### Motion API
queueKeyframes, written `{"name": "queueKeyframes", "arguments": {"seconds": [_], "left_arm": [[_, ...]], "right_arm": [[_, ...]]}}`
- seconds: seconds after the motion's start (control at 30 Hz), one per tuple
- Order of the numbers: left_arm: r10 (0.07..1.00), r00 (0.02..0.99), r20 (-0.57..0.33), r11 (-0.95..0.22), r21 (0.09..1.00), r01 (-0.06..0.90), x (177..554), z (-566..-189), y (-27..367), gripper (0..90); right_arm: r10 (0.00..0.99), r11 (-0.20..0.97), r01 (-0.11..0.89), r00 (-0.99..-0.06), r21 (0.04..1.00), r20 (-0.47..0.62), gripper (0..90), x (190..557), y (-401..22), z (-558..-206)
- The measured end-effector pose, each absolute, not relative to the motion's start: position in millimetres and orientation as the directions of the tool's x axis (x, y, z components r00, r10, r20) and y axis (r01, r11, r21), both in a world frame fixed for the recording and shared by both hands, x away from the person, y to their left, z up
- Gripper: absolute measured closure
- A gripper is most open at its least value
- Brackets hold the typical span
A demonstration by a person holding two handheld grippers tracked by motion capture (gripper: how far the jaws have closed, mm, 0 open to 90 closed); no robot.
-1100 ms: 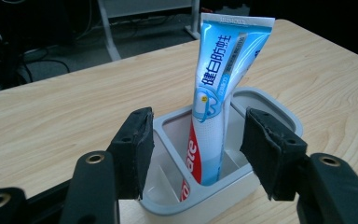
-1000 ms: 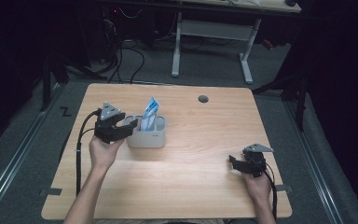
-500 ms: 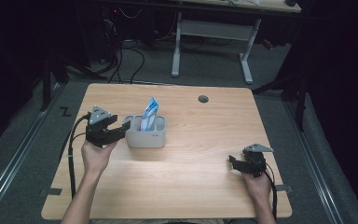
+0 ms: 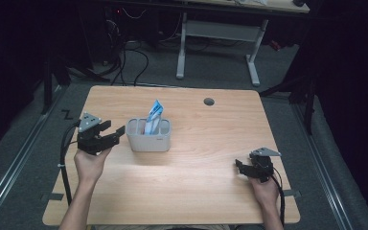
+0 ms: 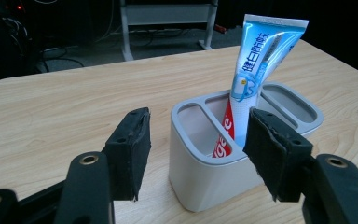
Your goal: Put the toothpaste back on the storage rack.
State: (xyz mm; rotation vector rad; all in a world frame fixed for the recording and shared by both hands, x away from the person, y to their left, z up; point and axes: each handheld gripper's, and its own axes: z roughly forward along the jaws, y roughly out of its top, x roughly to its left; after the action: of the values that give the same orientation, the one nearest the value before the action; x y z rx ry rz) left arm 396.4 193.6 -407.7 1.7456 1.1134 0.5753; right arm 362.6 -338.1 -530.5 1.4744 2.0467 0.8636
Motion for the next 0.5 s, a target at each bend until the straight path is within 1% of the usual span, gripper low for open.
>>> {"name": "queueKeyframes", "arguments": {"seconds": [0.33,0.43,0.5], "left_arm": [[0.885,0.452,-0.113,-0.106,0.897,0.430,389.6,-409.5,207.2,40.6],[0.884,0.448,-0.135,-0.086,0.894,0.440,388.0,-411.7,212.7,40.5],[0.891,0.437,-0.122,-0.094,0.892,0.442,386.3,-412.9,215.4,40.5]], "right_arm": [[0.950,0.223,0.654,-0.311,0.723,-0.012,30.8,362.6,-338.2,-530.5],[0.950,0.224,0.654,-0.311,0.723,-0.013,30.8,362.6,-338.1,-530.5],[0.950,0.224,0.654,-0.311,0.723,-0.013,30.8,362.6,-338.1,-530.5]]}}
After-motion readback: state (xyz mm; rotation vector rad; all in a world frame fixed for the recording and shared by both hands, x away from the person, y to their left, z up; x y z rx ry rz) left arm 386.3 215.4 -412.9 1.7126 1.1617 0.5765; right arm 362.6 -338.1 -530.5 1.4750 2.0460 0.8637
